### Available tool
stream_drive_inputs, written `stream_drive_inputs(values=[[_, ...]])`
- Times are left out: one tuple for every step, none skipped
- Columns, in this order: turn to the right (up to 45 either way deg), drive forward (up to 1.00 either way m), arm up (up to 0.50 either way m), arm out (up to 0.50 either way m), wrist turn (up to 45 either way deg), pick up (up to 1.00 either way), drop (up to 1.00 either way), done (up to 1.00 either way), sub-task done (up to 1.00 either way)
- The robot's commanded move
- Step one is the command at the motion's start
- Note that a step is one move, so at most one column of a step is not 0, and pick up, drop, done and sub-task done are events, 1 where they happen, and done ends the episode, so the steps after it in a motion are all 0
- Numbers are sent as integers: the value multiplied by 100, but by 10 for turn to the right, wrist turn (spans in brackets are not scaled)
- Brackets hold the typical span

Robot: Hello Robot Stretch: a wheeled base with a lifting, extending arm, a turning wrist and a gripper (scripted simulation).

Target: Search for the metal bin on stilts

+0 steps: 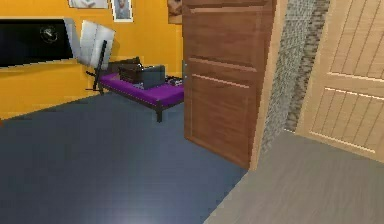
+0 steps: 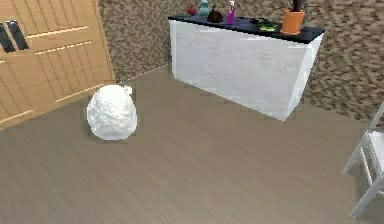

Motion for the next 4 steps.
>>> stream_drive_inputs(values=[[-90, 0, 0, 0, 0, 0, 0, 0, 0], [0, 60, 0, 0, 0, 0, 0, 0, 0], [-270, 0, 0, 0, 0, 0, 0, 0, 0], [0, 100, 0, 0, 0, 0, 0, 0, 0]])
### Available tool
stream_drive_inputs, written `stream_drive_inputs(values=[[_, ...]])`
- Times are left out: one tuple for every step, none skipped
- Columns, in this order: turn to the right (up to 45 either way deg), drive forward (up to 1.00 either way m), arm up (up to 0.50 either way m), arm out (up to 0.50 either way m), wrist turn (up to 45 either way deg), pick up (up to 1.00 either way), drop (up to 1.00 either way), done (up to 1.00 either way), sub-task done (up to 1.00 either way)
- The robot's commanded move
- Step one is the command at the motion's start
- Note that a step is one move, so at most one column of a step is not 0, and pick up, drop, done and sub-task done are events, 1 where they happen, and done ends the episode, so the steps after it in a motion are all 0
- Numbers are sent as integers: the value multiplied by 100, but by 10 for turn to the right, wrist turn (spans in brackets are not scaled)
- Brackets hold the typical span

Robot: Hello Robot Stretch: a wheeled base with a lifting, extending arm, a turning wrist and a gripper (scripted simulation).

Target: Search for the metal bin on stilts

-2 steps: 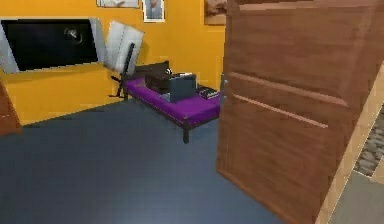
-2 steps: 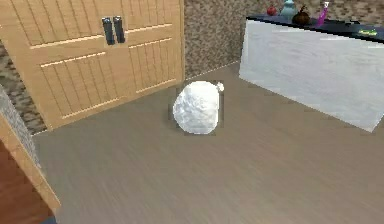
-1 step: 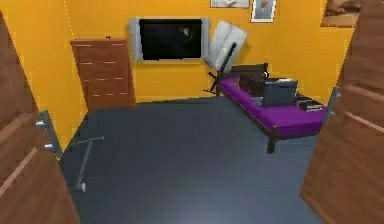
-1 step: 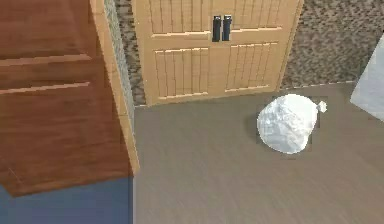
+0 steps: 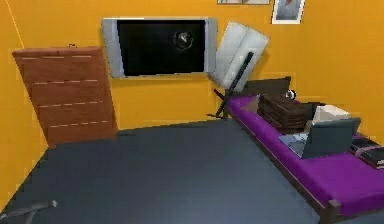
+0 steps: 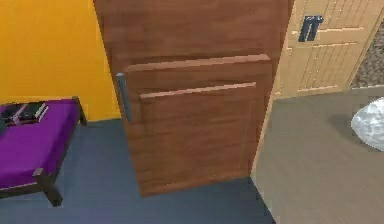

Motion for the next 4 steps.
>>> stream_drive_inputs(values=[[0, 100, 0, 0, 0, 0, 0, 0, 0], [0, 60, 0, 0, 0, 0, 0, 0, 0], [90, 0, 0, 0, 0, 0, 0, 0, 0], [0, 0, 0, 0, 0, 0, 0, 100, 0]])
